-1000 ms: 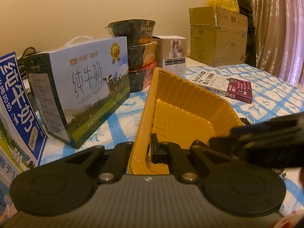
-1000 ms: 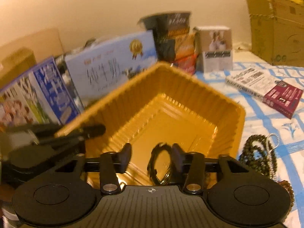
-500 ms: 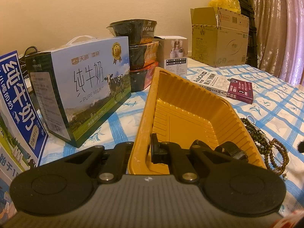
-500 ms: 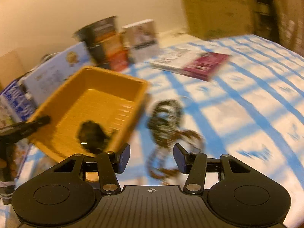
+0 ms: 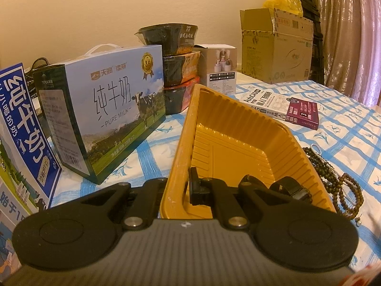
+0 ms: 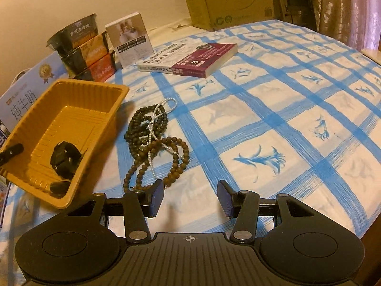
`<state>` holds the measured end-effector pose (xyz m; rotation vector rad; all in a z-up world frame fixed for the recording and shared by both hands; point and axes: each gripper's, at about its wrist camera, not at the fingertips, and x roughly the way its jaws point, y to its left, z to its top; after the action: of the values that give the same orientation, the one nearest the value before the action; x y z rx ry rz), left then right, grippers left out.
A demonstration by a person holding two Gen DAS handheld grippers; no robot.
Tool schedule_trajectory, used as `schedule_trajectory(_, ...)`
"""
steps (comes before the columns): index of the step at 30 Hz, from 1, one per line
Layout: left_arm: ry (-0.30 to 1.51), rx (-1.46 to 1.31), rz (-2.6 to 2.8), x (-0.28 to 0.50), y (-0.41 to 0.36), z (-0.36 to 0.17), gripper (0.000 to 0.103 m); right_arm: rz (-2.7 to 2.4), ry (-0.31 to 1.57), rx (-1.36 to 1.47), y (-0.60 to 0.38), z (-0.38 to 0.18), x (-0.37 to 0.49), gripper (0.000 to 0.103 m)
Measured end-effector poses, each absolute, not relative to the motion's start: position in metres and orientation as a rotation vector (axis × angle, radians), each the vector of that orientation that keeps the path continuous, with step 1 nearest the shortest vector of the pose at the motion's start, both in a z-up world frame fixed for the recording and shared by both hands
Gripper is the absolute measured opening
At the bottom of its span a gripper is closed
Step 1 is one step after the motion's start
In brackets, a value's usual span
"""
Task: Organize jewelry
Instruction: 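Move the open right gripper over the bead strand pile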
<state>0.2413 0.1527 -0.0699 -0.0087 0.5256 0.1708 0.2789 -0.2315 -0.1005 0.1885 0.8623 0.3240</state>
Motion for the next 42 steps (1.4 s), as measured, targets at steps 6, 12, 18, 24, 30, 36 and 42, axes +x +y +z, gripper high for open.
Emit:
schedule_trajectory(6,0.525,-0.006,0.171,0.241,0.153,-0.070,0.006,0.357,0.864,0.160,-0.221,-0.100,0.276,0.051)
schedule_trajectory(12,0.525,-0.007,0.170,0.241,0.153,-0.070,0.006,0.369,0.871,0.150,-0.216,-0.101,0.276,0.051)
schedule_trajectory(18,0.525,-0.008,0.171,0.241,0.152,-0.070,0.006,0.365,0.870,0.149,-0.215,-0.101,0.276,0.051)
schedule_trajectory(24,0.525,-0.007,0.171,0.241,0.152,-0.070,0.006,0.365,0.870,0.150,-0.217,-0.099,0.277,0.051)
schedule_trajectory(30,0.525,-0.006,0.171,0.241,0.152,-0.070,0.006,0.372,0.868,0.147,-0.215,-0.099,0.277,0.051)
schedule_trajectory(36,0.525,-0.007,0.171,0.241,0.152,-0.070,0.006,0.385,0.862,0.142,-0.212,-0.098,0.276,0.051)
schedule_trajectory(42,0.525,-0.007,0.170,0.241,0.153,-0.070,0.006,0.399,0.865,0.132,-0.209,-0.099,0.276,0.051)
